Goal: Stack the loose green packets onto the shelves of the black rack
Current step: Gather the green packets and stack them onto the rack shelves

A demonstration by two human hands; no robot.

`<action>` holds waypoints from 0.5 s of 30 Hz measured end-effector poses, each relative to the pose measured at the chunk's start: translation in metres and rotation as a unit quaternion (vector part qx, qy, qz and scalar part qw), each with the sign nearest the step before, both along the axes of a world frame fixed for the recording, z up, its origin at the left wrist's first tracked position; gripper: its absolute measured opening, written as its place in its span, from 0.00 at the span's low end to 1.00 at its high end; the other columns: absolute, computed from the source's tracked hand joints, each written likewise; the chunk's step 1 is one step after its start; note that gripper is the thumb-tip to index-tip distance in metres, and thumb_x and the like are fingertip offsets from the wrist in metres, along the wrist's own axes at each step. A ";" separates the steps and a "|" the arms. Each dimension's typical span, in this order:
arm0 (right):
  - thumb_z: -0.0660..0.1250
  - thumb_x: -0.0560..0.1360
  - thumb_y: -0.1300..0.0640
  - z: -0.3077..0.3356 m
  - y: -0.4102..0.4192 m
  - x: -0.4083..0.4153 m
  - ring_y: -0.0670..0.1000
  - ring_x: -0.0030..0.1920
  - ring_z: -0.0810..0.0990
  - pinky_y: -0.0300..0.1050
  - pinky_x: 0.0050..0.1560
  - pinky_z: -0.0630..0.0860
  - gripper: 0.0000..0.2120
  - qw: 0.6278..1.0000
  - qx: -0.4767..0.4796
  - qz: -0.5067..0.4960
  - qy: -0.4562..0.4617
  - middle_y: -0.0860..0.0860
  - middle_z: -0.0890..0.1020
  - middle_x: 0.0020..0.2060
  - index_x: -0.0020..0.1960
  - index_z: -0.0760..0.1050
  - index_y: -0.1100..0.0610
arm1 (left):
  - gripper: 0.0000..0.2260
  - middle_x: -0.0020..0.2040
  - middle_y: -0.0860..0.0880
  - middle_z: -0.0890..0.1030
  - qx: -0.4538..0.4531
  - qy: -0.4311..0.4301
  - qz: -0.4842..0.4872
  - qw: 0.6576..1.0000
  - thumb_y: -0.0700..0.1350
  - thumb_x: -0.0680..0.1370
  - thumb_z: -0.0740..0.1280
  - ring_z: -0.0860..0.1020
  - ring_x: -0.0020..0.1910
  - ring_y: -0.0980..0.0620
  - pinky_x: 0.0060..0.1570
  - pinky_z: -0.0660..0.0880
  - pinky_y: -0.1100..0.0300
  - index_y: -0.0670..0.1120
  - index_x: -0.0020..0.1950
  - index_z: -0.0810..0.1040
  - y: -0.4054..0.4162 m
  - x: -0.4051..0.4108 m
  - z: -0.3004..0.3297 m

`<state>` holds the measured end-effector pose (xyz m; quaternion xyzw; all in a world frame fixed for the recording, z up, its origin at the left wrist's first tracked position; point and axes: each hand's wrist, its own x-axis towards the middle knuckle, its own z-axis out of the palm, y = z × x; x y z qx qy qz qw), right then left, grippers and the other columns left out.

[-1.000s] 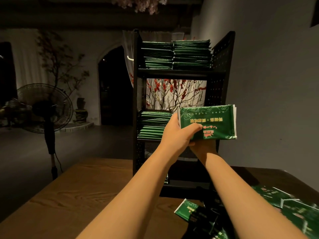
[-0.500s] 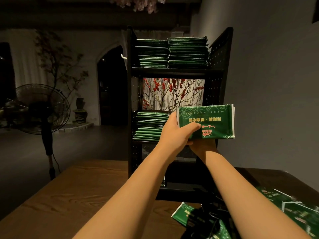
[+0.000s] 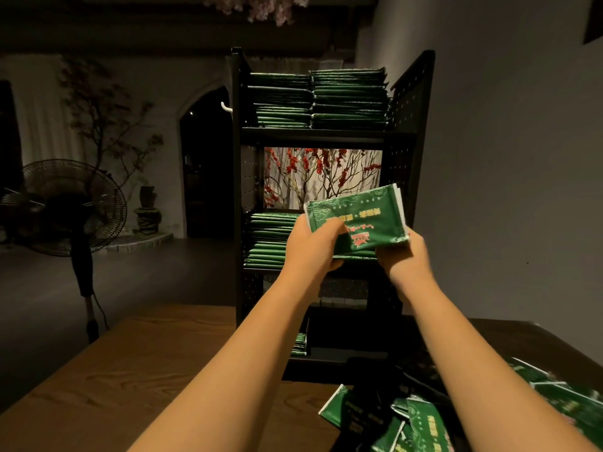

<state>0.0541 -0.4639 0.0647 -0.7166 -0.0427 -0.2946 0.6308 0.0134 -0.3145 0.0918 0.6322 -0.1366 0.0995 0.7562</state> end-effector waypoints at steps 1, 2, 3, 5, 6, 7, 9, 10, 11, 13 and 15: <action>0.62 0.78 0.66 0.001 -0.003 -0.004 0.46 0.38 0.75 0.36 0.36 0.72 0.12 0.999 0.043 0.020 -0.023 0.47 0.81 0.37 0.46 0.81 0.54 | 0.05 0.45 0.48 0.75 -0.003 0.012 0.009 1.000 0.43 0.78 0.64 0.75 0.42 0.52 0.36 0.74 0.58 0.46 0.50 0.69 0.001 0.001 0.001; 0.61 0.80 0.62 0.002 -0.006 -0.011 0.48 0.36 0.76 0.39 0.34 0.72 0.14 0.993 0.104 0.046 -0.028 0.47 0.81 0.34 0.41 0.81 0.52 | 0.04 0.44 0.48 0.73 0.005 0.020 0.018 1.000 0.43 0.78 0.62 0.73 0.41 0.50 0.34 0.73 0.58 0.46 0.49 0.68 0.001 0.003 0.003; 0.59 0.81 0.55 0.003 -0.008 -0.013 0.49 0.36 0.78 0.41 0.34 0.73 0.15 0.983 0.164 0.076 -0.017 0.48 0.81 0.34 0.40 0.80 0.52 | 0.04 0.45 0.47 0.72 0.026 0.026 0.025 0.999 0.43 0.78 0.62 0.73 0.41 0.49 0.32 0.72 0.59 0.45 0.49 0.67 0.001 0.004 0.004; 0.54 0.82 0.40 0.006 -0.014 -0.013 0.50 0.36 0.81 0.42 0.35 0.76 0.25 0.973 0.201 0.111 0.017 0.53 0.84 0.39 0.49 0.81 0.56 | 0.06 0.47 0.45 0.73 0.080 0.031 0.043 0.995 0.46 0.78 0.61 0.73 0.41 0.48 0.31 0.70 0.59 0.45 0.52 0.67 -0.002 0.009 0.005; 0.53 0.80 0.36 0.008 -0.013 -0.015 0.49 0.36 0.81 0.42 0.35 0.75 0.27 0.974 0.185 0.125 0.029 0.53 0.85 0.40 0.51 0.81 0.57 | 0.10 0.46 0.45 0.73 0.115 0.032 0.058 0.991 0.48 0.78 0.61 0.73 0.40 0.48 0.32 0.69 0.58 0.44 0.55 0.67 -0.002 0.012 0.005; 0.55 0.80 0.37 0.009 -0.013 -0.016 0.48 0.36 0.80 0.42 0.35 0.74 0.25 0.978 0.163 0.129 0.035 0.52 0.84 0.41 0.51 0.81 0.55 | 0.15 0.45 0.46 0.73 0.157 0.035 0.076 0.984 0.51 0.77 0.61 0.72 0.39 0.48 0.34 0.68 0.57 0.43 0.59 0.67 -0.002 0.016 0.005; 0.61 0.81 0.46 0.011 -0.015 -0.017 0.48 0.38 0.80 0.43 0.38 0.74 0.13 0.985 0.126 0.115 0.037 0.50 0.84 0.41 0.49 0.80 0.53 | 0.22 0.42 0.47 0.72 0.214 0.049 0.097 0.971 0.54 0.76 0.60 0.71 0.37 0.49 0.35 0.66 0.57 0.42 0.65 0.63 -0.004 0.020 0.007; 0.62 0.81 0.51 0.013 -0.013 -0.019 0.49 0.41 0.81 0.46 0.41 0.76 0.09 0.990 0.101 0.095 0.040 0.51 0.84 0.43 0.48 0.79 0.53 | 0.23 0.42 0.47 0.72 0.212 0.061 0.093 0.971 0.54 0.76 0.60 0.70 0.37 0.49 0.34 0.66 0.57 0.42 0.65 0.63 -0.006 0.021 0.008; 0.63 0.81 0.54 0.013 -0.014 -0.018 0.52 0.43 0.81 0.51 0.45 0.78 0.07 0.994 0.076 0.064 0.040 0.54 0.84 0.44 0.48 0.79 0.53 | 0.23 0.42 0.47 0.71 0.186 0.081 0.081 0.976 0.53 0.76 0.60 0.70 0.36 0.50 0.32 0.66 0.59 0.42 0.66 0.63 -0.007 0.022 0.010; 0.63 0.80 0.55 0.014 -0.014 -0.014 0.56 0.44 0.80 0.56 0.47 0.79 0.07 0.997 0.060 0.010 0.037 0.58 0.84 0.45 0.47 0.79 0.55 | 0.15 0.40 0.47 0.70 0.083 0.129 0.033 0.988 0.47 0.78 0.62 0.69 0.35 0.51 0.28 0.69 0.61 0.41 0.60 0.68 -0.009 0.020 0.012; 0.64 0.79 0.54 0.017 -0.012 -0.014 0.55 0.40 0.78 0.51 0.39 0.77 0.09 0.998 0.056 -0.031 0.030 0.59 0.82 0.43 0.48 0.79 0.59 | 0.07 0.44 0.44 0.74 -0.071 0.161 -0.040 0.984 0.41 0.79 0.62 0.72 0.36 0.51 0.32 0.74 0.62 0.39 0.54 0.73 -0.008 0.014 0.011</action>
